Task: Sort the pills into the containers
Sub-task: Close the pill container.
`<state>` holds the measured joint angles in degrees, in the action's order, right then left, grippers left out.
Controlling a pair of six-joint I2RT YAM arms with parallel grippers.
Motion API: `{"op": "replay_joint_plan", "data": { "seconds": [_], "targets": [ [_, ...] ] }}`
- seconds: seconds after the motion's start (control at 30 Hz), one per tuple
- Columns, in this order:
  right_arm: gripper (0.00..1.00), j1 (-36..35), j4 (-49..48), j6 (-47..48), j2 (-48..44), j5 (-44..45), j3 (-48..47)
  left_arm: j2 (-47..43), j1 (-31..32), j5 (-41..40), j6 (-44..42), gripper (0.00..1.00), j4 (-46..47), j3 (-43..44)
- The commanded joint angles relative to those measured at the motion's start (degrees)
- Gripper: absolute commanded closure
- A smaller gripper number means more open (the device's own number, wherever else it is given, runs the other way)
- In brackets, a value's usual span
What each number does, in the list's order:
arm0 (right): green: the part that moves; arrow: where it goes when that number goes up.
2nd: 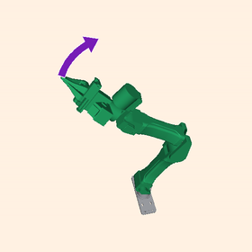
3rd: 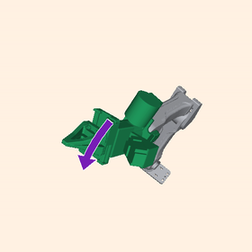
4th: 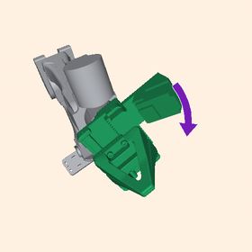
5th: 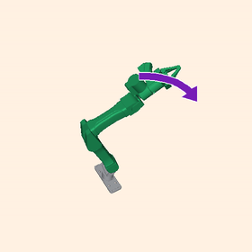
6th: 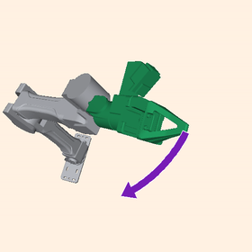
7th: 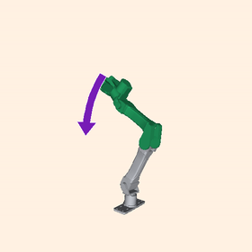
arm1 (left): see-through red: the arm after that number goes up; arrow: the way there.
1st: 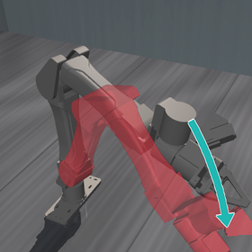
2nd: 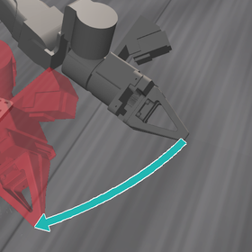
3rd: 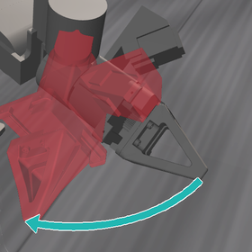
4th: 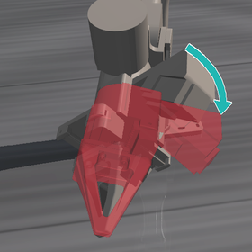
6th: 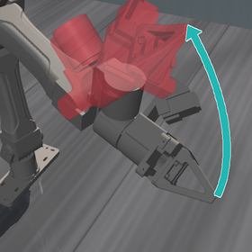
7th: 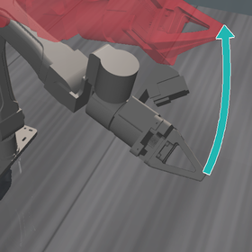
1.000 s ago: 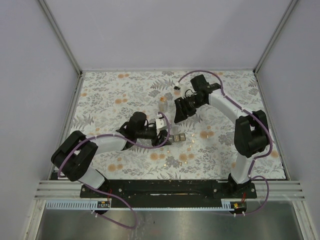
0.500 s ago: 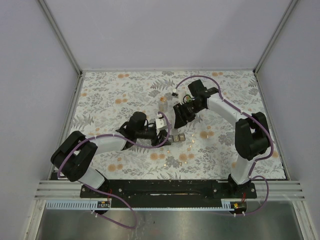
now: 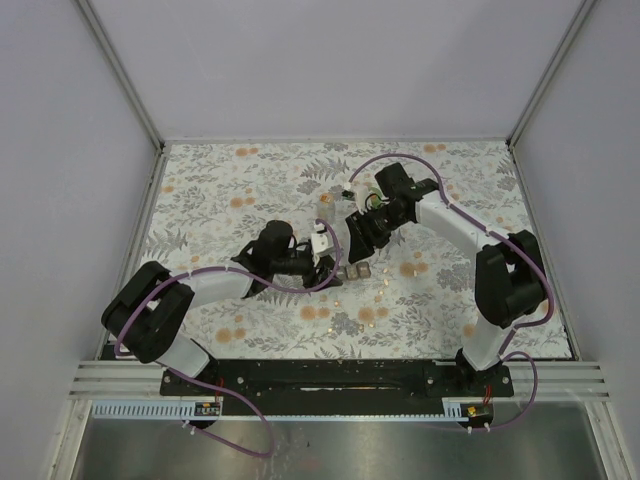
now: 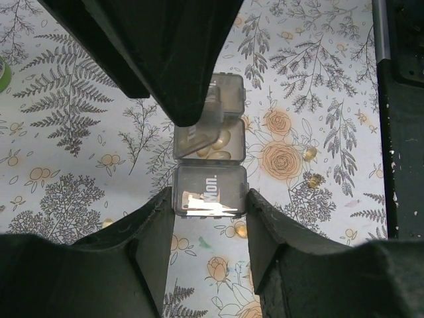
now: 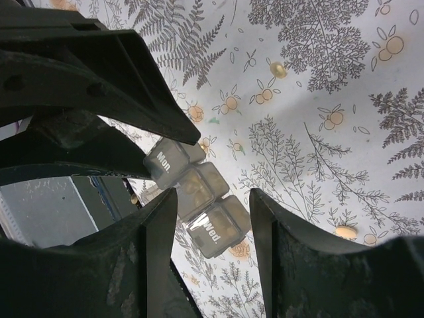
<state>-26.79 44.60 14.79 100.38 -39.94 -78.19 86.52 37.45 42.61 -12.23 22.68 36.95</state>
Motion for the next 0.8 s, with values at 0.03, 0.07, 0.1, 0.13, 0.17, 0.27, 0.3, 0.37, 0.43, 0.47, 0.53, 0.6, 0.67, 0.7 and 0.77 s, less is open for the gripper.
{"op": "replay_joint_plan", "data": {
  "seconds": [0.03, 0.07, 0.1, 0.13, 0.17, 0.27, 0.3, 0.37, 0.43, 0.47, 0.53, 0.6, 0.67, 0.7, 0.77],
  "targets": [
    [0.43, -1.1, -0.6, 1.8, -3.6, 0.7, 1.0, 0.1, -0.6, -0.7, 0.3, 1.0, 2.8, 2.2],
    [0.42, -1.2, -0.6, 1.9, -3.7, 0.8, 1.3, 0.2, -0.8, -0.8, 0.6, 1.0, 3.0, 2.1],
    [0.41, -1.3, -0.6, 2.0, -4.0, 0.9, 1.5, 0.2, -0.9, -0.8, 0.7, 1.0, 3.2, 2.1],
    [0.4, -1.3, -0.6, 2.0, -4.0, 1.0, 1.6, 0.1, -1.0, -0.5, 0.8, 1.0, 3.3, 2.2],
    [0.39, -1.2, -0.7, 2.1, -4.2, 1.1, 1.7, 0.1, -1.0, -0.4, 0.9, 1.0, 3.3, 2.2],
    [0.34, -1.3, -0.7, 2.2, -4.0, 1.1, 1.7, -0.3, -1.1, 0.7, 0.9, 1.0, 3.7, 1.8],
    [0.34, -1.2, -0.7, 2.3, -3.9, 0.9, 1.7, -0.5, -1.1, 1.1, 0.8, 1.0, 3.8, 1.8],
    [0.32, -1.3, -0.5, 2.4, -3.7, 0.3, 1.7, -1.0, -1.1, 1.5, 0.7, 1.0, 4.2, 1.4],
    [0.31, -1.3, -0.4, 2.6, -3.5, -0.3, 1.8, -1.4, -1.1, 1.7, 0.5, 1.0, 4.4, 1.2],
    [0.31, -1.3, -0.3, 2.7, -3.3, -0.4, 1.8, -1.6, -1.1, 1.6, 0.4, 1.0, 4.5, 1.2],
    [0.31, -1.5, -0.3, 2.7, -3.2, -0.2, 1.8, -1.9, -1.1, 1.9, 0.2, 1.0, 4.6, 1.1],
    [0.31, -1.6, -0.2, 2.8, -2.9, -0.1, 1.8, -2.1, -1.1, 2.2, 0.3, 1.0, 4.7, 1.3],
    [0.31, -1.5, -0.1, 3.0, -2.6, -0.3, 1.8, -2.4, -1.1, 2.4, 0.5, 1.0, 5.1, 0.8],
    [0.3, -1.7, 0.0, 3.1, -2.6, -0.5, 1.8, -2.5, -1.2, 2.5, 0.5, 1.0, 5.4, 0.8],
    [0.3, -1.6, 0.5, 3.5, -2.4, -1.2, 1.8, -2.9, -1.1, 2.3, 0.5, 1.0, 6.2, 0.4]
  ]
}}
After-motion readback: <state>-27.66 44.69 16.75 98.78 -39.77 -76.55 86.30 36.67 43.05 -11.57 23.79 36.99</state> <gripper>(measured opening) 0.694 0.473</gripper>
